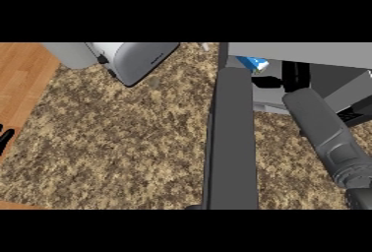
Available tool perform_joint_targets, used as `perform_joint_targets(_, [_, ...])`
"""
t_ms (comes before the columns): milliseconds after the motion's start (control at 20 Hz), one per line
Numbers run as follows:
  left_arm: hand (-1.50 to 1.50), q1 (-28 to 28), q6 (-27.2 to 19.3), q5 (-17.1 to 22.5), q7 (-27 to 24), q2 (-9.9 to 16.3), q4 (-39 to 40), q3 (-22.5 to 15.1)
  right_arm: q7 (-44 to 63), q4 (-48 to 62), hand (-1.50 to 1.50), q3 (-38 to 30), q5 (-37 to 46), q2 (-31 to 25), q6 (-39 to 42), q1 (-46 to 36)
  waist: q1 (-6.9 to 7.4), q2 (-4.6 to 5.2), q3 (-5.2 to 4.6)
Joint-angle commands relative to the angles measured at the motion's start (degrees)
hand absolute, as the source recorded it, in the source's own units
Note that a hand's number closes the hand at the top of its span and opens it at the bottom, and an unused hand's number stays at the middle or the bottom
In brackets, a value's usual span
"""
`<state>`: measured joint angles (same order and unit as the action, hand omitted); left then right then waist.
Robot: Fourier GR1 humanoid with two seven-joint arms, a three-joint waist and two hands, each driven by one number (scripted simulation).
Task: Pick up the milk, place it into the microwave and close the microwave
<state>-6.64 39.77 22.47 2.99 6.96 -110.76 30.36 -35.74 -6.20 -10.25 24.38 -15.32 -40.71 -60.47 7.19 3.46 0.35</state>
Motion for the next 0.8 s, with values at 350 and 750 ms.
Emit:
perform_joint_targets(350, [-1.5,1.1,4.0,-1.1,-1.3,-0.9,1.0,-4.8,-8.1,-2.1,-1.5,-8.2,-8.9,2.5,14.9,1.7,-2.29,-1.02,-0.06])
perform_joint_targets(750, [1.5,2.1,3.7,-1.9,-0.4,-2.2,1.3,-7.6,-16.5,-1.5,-1.5,-11.7,-13.2,3.1,27.7,10.5,-4.87,-2.17,-0.15])
